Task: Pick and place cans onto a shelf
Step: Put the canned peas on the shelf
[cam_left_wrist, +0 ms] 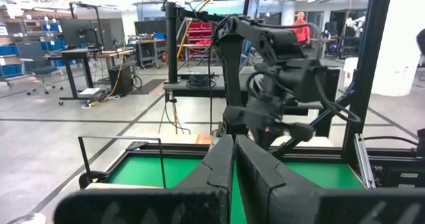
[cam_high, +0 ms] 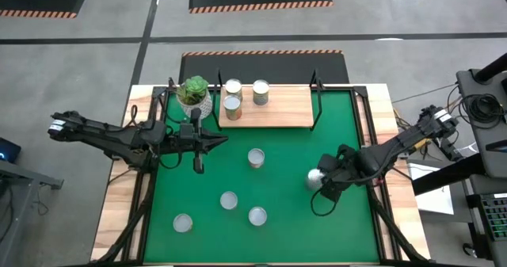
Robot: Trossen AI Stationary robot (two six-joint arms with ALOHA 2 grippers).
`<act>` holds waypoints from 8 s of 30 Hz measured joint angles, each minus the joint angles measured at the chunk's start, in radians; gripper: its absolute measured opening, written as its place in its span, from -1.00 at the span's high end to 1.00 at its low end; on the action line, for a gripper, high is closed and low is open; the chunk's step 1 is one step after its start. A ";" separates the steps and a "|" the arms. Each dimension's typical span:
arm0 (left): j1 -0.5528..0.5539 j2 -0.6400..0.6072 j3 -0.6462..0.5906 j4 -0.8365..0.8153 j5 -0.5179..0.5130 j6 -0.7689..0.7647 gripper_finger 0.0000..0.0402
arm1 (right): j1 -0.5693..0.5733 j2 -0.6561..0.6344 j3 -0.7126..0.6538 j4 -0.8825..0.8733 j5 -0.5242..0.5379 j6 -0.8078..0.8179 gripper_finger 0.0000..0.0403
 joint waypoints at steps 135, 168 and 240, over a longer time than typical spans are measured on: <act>0.000 0.041 0.000 0.024 -0.007 0.042 1.00 | -0.719 0.190 0.091 0.744 0.143 -0.702 -0.18; 0.282 0.892 0.614 -0.692 -0.210 0.032 1.00 | -0.954 0.341 0.090 0.919 -0.184 -1.041 0.96; 0.401 0.893 0.616 -0.753 -0.217 0.030 1.00 | -0.982 0.385 0.090 1.013 -0.327 -1.152 0.96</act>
